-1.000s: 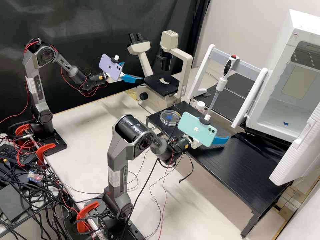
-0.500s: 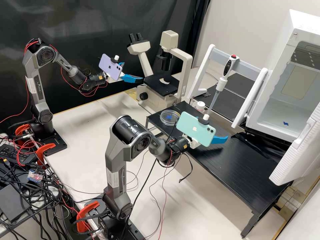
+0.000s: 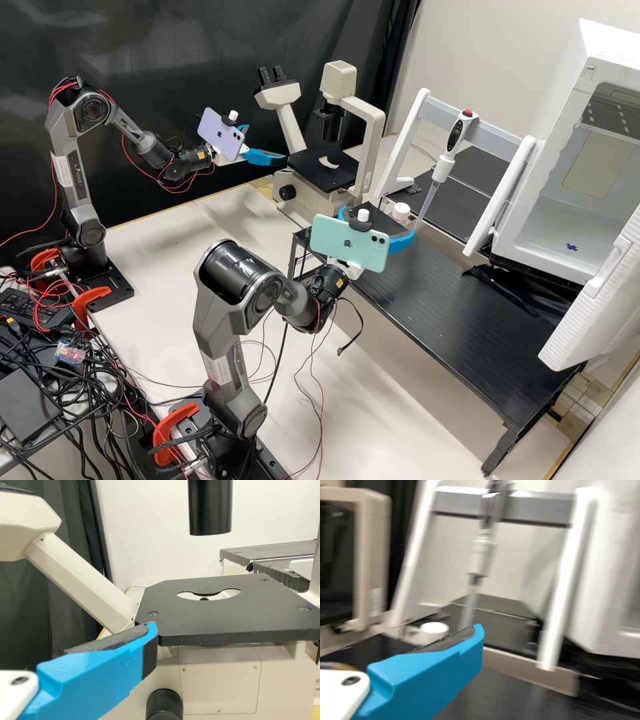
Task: Move the petri dish to the incubator
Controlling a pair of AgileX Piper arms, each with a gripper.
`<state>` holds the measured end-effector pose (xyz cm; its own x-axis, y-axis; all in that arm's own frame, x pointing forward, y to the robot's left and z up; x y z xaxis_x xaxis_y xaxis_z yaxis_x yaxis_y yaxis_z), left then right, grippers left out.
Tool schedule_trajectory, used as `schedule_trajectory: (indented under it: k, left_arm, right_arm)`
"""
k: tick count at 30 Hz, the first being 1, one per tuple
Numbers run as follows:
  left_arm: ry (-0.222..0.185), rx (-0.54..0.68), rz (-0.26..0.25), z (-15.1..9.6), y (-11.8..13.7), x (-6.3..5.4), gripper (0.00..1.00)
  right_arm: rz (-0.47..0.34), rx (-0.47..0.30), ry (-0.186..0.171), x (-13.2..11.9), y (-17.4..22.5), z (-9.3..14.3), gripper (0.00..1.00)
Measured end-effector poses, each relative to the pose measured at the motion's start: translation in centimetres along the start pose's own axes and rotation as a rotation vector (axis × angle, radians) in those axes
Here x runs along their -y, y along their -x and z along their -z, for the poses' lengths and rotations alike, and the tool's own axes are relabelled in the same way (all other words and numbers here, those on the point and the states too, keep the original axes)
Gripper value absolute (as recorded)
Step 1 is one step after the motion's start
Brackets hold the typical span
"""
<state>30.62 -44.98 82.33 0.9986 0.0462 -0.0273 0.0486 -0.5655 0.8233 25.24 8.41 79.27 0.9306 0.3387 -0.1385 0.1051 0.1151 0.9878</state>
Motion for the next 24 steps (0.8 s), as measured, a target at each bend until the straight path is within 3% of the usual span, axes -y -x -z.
schedule_trajectory:
  k: [4, 9, 14, 19, 20, 24]
  left_arm:
    - [0.0, 0.0, 0.0, 0.0, 0.0, 0.0, 1.0]
    - [0.0, 0.0, 0.0, 0.0, 0.0, 0.0, 1.0]
    - [0.0, 0.0, 0.0, 0.0, 0.0, 0.0, 1.0]
    - [0.0, 0.0, 0.0, 0.0, 0.0, 0.0, 1.0]
    - [0.0, 0.0, 0.0, 0.0, 0.0, 0.0, 1.0]
    - [0.0, 0.0, 0.0, 0.0, 0.0, 0.0, 1.0]
  right_arm:
    - [0.088, -0.034, -0.001, 1.7, -0.3, 0.0, 1.0]
    - [0.184, -0.04, -0.045, 3.4, -0.5, -0.6, 1.0]
    - [0.216, -0.024, -0.093, 4.1, -0.8, -1.1, 1.0]
    - [0.224, -0.025, -0.107, 4.2, -1.1, -1.4, 1.0]
    - [0.225, -0.026, -0.108, 4.2, -1.1, -1.4, 0.0]
    - [0.215, -0.025, -0.117, 3.7, -1.4, -1.6, 0.0]
